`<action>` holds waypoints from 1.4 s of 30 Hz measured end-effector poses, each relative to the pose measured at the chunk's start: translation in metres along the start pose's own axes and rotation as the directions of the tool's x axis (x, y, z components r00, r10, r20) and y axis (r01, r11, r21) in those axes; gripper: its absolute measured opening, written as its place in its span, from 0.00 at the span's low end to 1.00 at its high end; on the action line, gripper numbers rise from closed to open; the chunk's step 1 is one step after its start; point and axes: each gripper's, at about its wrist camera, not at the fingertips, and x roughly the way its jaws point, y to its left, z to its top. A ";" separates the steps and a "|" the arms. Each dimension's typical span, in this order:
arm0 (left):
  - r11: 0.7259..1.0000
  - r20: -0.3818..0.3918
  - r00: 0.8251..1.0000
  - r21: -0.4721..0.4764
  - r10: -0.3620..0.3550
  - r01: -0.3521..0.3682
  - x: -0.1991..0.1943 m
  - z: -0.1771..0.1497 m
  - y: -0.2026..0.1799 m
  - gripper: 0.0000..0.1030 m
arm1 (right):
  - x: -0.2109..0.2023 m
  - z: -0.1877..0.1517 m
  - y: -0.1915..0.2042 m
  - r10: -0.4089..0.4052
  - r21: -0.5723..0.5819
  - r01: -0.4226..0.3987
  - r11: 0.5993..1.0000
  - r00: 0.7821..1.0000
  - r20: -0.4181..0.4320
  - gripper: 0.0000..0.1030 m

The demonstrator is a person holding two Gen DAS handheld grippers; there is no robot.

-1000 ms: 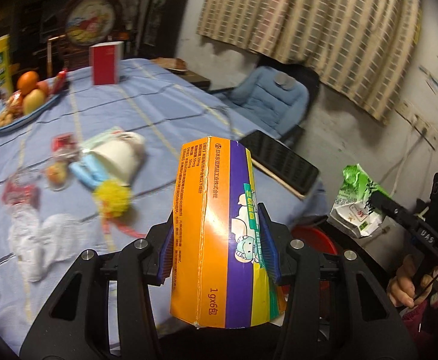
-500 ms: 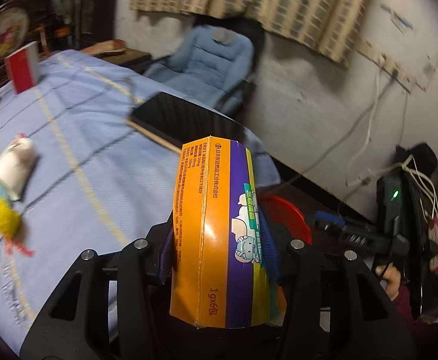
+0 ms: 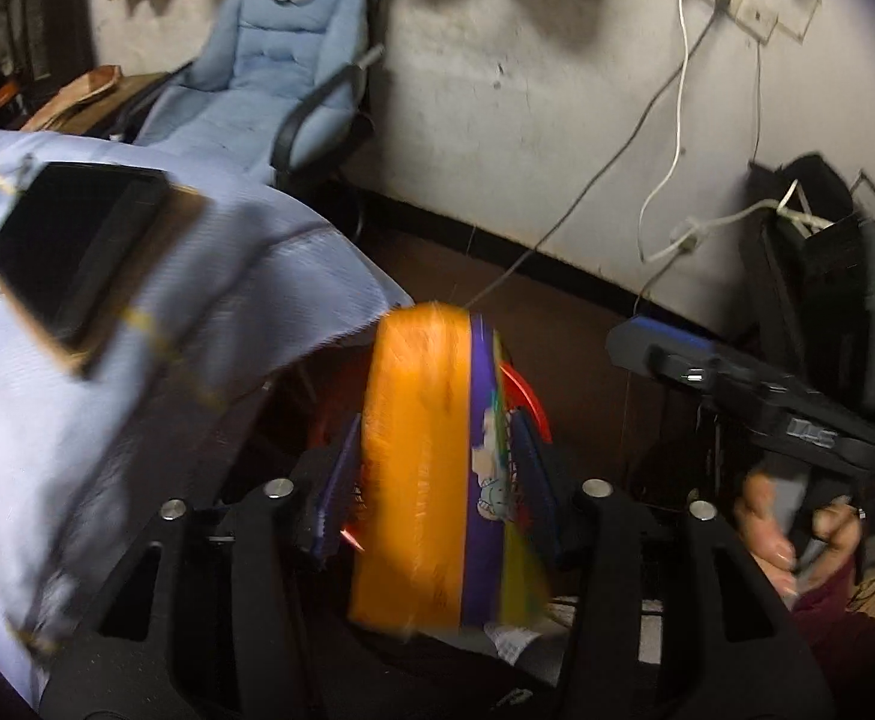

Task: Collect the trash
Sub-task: 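Carry the box and carton to the red wastebasket and release both, then bring both tools back over the table toward the plastic bag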

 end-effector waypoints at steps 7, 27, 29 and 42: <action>0.985 -0.053 0.985 0.053 0.166 -0.164 0.049 -0.018 -0.010 0.82 | -0.005 0.000 -0.009 0.001 0.003 -0.001 1.000 1.000 0.012 0.68; 0.983 0.047 0.982 -0.003 0.184 -0.184 -0.028 -0.121 0.002 0.93 | -0.012 -0.002 0.040 0.026 -0.094 -0.025 0.995 1.000 0.014 0.76; 0.993 0.028 0.993 -0.043 0.114 -0.113 -0.030 -0.127 0.008 0.93 | -0.014 -0.002 0.052 0.032 -0.120 -0.030 0.992 0.999 0.015 0.77; 0.855 0.441 0.739 -0.356 0.509 -0.376 -0.158 -0.158 0.051 0.93 | -0.033 -0.013 0.131 0.059 -0.315 -0.042 0.948 0.997 0.043 0.83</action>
